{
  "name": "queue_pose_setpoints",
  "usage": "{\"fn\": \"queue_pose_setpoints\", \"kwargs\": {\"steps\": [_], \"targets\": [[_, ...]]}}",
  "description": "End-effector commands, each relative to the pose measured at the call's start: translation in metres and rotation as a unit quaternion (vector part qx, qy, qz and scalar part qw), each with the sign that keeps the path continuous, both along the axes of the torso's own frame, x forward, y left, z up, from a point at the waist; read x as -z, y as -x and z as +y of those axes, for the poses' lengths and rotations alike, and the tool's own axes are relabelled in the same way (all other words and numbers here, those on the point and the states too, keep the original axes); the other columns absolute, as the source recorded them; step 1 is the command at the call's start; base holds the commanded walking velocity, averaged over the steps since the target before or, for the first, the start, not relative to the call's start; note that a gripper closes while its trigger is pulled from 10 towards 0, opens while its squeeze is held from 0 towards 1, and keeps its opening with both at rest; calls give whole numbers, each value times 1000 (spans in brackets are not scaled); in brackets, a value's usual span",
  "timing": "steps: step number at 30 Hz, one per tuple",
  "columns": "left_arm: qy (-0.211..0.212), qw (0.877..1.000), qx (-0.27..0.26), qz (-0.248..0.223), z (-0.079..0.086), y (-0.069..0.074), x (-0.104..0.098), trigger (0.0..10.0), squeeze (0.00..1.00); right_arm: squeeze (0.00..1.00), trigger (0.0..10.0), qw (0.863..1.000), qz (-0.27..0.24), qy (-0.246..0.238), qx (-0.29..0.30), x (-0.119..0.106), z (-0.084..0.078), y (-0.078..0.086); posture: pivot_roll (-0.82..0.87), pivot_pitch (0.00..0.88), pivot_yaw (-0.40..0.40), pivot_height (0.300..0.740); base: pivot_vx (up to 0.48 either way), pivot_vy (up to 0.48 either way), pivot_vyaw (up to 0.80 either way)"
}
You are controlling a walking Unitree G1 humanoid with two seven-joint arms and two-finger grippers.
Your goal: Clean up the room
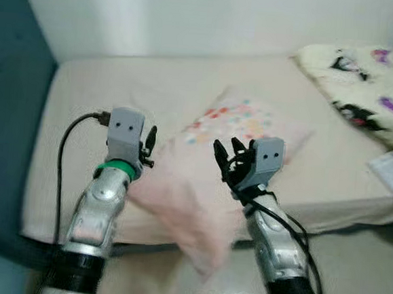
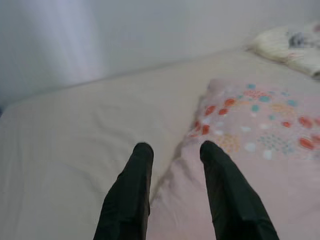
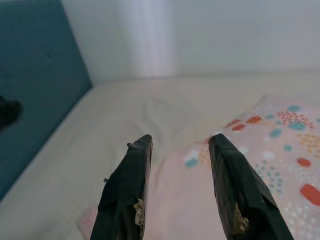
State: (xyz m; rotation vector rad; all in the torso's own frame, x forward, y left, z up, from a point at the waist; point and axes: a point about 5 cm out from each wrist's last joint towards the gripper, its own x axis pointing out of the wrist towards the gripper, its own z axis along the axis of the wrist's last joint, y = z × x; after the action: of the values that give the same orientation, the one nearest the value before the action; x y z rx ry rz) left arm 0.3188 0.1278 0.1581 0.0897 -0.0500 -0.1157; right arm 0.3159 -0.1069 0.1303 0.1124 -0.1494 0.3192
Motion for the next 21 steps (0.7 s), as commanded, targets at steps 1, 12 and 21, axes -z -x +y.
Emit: {"fn": "queue_pose_setpoints", "kwargs": {"steps": [1, 12, 21], "targets": [[0, 1000, -4, 4, 4, 1, 2, 10000, 0, 0, 10000, 1000, 1, -3, -4, 1, 4, 1, -83, 8, 61, 740, 0, 0, 0], [-16, 1000, 2, -5, 0, 3, 2, 10000, 0, 0, 10000, 1000, 4, -3, -3, 2, 4, 2, -86, 19, 63, 740, 0, -310, 0], [-16, 1000, 2, -4, -1, 4, 3, 10000, 0, 0, 10000, 1000, 4, -3, -3, 2, 4, 3, -86, 24, 61, 740, 0, -480, 0]]}}
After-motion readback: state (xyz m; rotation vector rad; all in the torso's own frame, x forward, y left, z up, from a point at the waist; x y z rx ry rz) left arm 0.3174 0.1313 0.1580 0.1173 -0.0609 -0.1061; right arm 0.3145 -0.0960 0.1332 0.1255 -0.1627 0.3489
